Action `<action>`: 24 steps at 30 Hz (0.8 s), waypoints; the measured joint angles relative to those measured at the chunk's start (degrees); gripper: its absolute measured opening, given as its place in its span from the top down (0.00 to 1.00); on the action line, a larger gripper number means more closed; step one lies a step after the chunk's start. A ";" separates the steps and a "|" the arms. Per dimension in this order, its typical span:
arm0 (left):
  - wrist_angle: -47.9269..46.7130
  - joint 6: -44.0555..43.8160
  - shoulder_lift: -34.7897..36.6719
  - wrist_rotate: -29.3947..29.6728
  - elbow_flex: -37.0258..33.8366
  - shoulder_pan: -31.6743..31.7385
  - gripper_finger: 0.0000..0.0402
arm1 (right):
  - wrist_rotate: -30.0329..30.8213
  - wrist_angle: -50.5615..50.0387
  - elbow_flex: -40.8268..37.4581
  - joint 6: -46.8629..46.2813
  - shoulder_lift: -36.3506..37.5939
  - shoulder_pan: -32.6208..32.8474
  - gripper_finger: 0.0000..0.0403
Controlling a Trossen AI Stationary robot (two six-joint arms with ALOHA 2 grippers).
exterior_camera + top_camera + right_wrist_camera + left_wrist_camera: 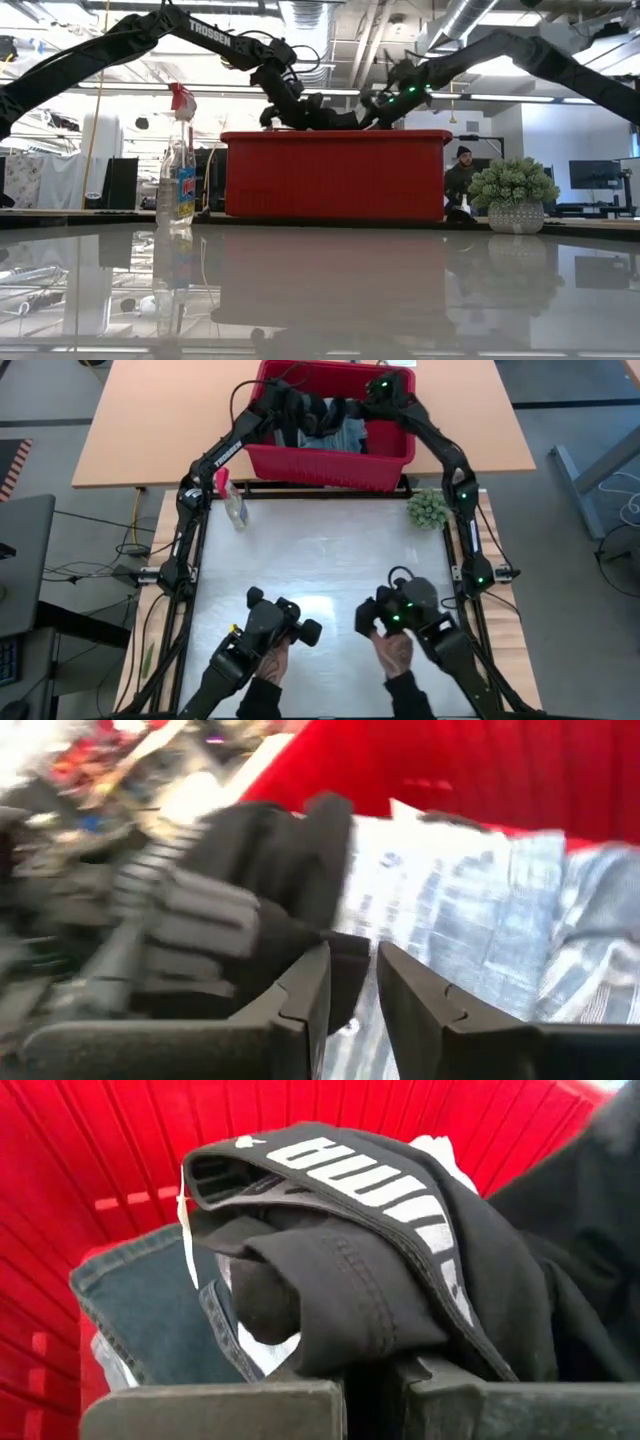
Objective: Fold Laundry from Bin
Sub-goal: Put all the clothes into the red laundry bin
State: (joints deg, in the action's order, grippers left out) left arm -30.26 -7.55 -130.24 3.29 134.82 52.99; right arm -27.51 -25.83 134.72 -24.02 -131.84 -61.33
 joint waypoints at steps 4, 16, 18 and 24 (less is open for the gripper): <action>-1.20 -0.56 -0.06 0.03 -0.02 0.04 1.00 | -13.02 -2.76 0.00 5.30 3.12 -2.42 0.71; -3.81 -3.38 -0.13 0.06 -0.04 0.81 1.00 | -22.98 -16.90 -1.03 31.96 4.94 6.34 0.81; -3.87 -3.58 -0.13 0.00 -0.04 0.79 1.00 | -17.09 -14.53 -1.01 33.10 4.21 8.80 0.83; -3.76 -5.31 -0.13 -0.12 -0.04 0.79 1.00 | -3.59 -10.55 -0.92 36.12 3.09 11.94 0.85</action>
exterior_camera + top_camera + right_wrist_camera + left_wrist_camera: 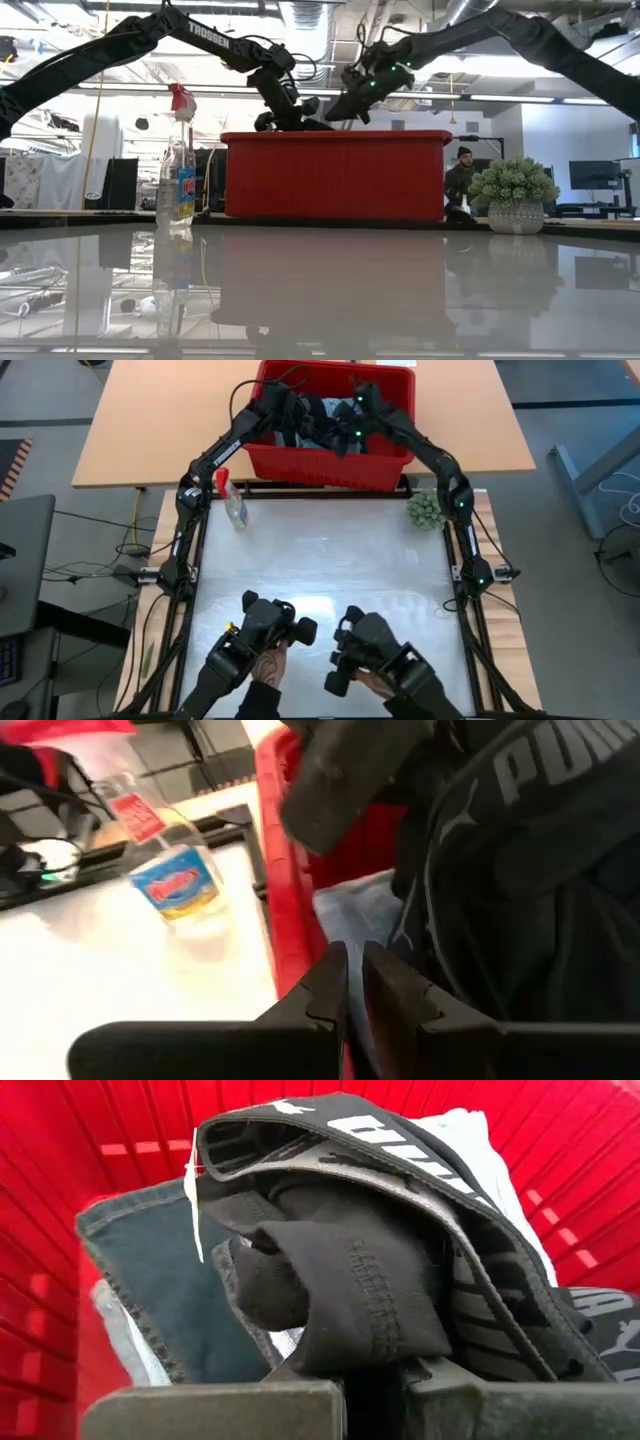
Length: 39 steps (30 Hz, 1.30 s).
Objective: Fold Laundry from Bin
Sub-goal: Put all the clothes into the red laundry bin
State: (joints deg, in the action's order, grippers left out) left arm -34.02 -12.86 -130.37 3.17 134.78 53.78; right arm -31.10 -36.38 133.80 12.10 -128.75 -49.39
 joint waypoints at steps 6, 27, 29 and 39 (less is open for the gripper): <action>0.44 -0.09 0.09 -2.84 0.11 -0.16 0.96 | 4.20 4.68 0.05 -2.89 -2.85 -0.59 0.85; -8.57 7.67 14.99 1.66 0.22 -3.79 0.66 | 23.62 25.87 0.09 -22.46 -8.59 -6.13 0.85; -10.93 7.74 15.01 1.63 0.22 -4.61 0.66 | 22.44 25.78 -0.15 -22.65 -8.89 -6.70 0.85; -15.08 14.58 15.02 1.75 -2.22 -7.30 0.66 | 2.31 23.26 0.09 -22.51 0.34 -8.93 0.85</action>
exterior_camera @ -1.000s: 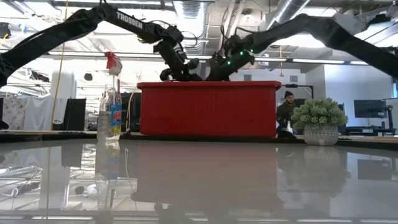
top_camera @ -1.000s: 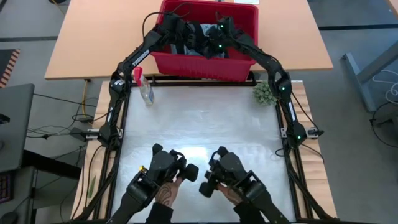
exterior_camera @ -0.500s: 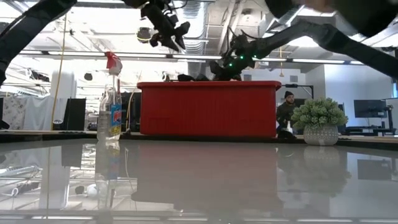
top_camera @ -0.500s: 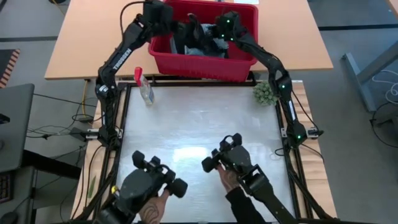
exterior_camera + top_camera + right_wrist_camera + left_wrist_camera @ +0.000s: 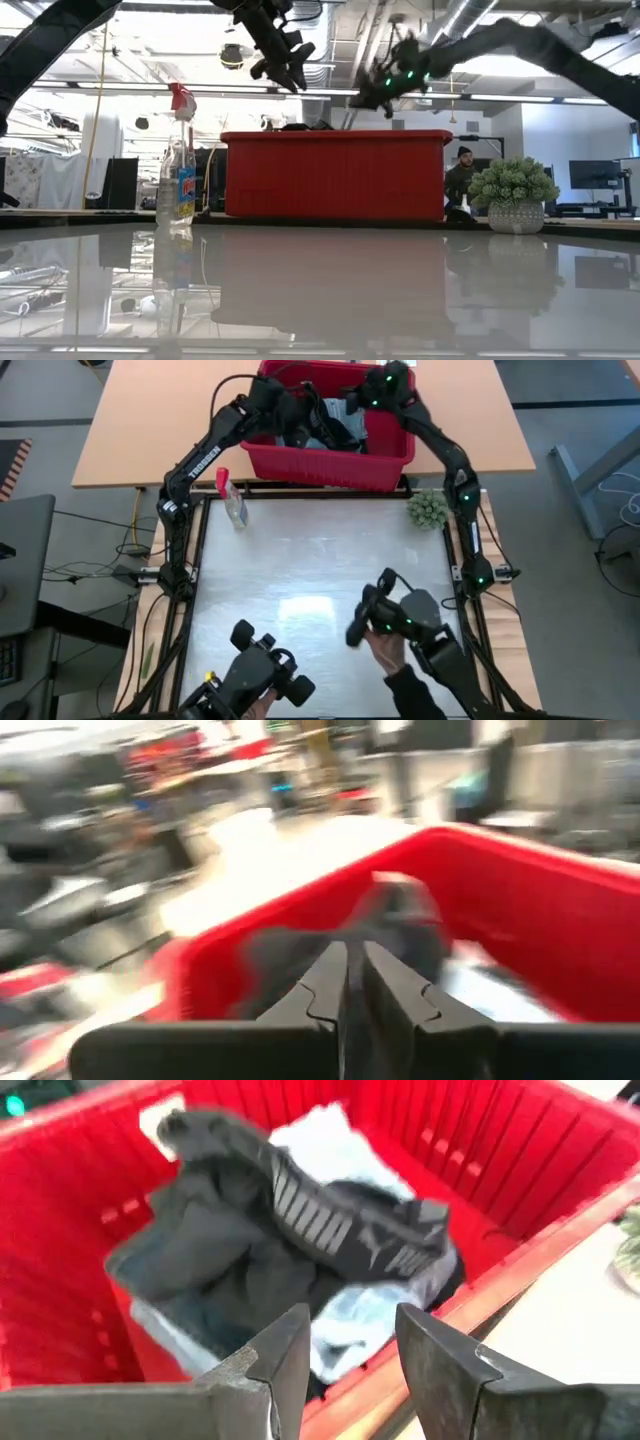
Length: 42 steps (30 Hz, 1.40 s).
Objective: Fold Laundry from Bin
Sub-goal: Put all the clothes into the red laundry bin
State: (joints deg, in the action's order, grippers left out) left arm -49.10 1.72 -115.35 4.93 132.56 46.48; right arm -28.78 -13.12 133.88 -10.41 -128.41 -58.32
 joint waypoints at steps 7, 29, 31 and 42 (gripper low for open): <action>-8.02 -4.37 1.45 -0.25 -2.33 -0.16 0.67 | -15.99 -7.93 0.11 1.64 0.83 3.92 0.90; -28.60 -25.06 21.58 29.80 -2.22 -35.60 0.80 | 25.30 9.59 -0.12 -7.68 -12.76 7.16 0.96; -30.61 -29.07 22.41 33.45 -2.22 -39.45 0.81 | 29.28 7.63 -0.03 -8.13 -12.60 6.76 0.96; -39.97 -42.50 24.92 49.39 -2.24 -52.30 0.82 | 25.89 6.81 -0.15 -2.76 -8.88 5.71 0.93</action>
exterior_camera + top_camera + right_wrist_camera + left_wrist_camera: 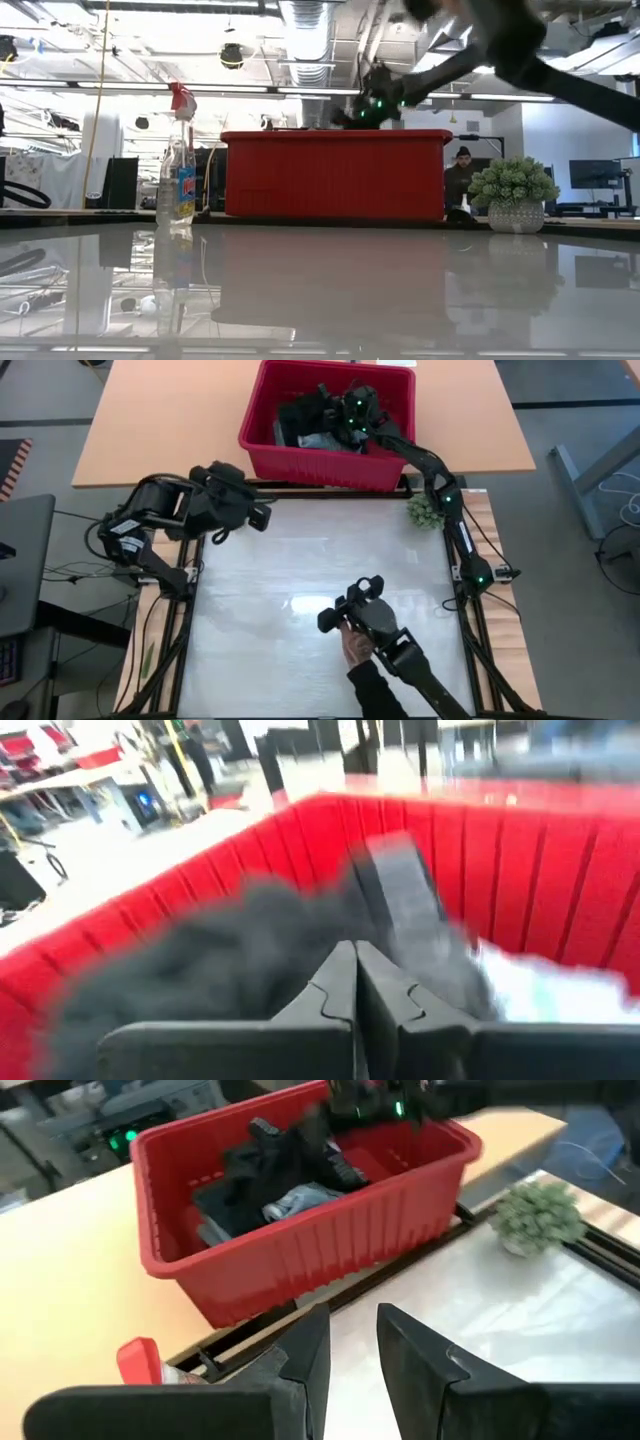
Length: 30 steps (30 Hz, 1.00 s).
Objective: Fold Laundry from Bin
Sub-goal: Put all the clothes into the red laundry bin, then return to Home Position
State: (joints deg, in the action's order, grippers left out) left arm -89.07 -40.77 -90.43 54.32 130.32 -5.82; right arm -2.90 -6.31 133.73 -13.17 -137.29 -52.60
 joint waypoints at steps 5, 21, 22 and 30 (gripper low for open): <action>-0.95 2.24 0.12 0.39 -0.13 -2.86 0.82 | -0.10 -1.22 0.15 4.23 8.31 -0.35 0.94; 16.38 9.53 19.46 7.31 -33.63 -15.02 0.90 | -14.73 -64.04 -5.97 14.94 42.26 10.37 0.96; 23.91 13.57 21.41 5.90 -38.27 -14.13 0.92 | -13.85 -64.26 -9.32 14.45 45.52 12.48 0.95; 77.88 39.09 31.97 -35.16 -69.77 -3.15 1.00 | -7.90 -34.30 -56.20 -0.15 78.55 28.52 0.95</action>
State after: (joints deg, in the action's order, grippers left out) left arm -11.19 -1.69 -58.46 19.16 60.55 -8.97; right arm -10.80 -40.61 77.53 -13.32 -58.74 -24.08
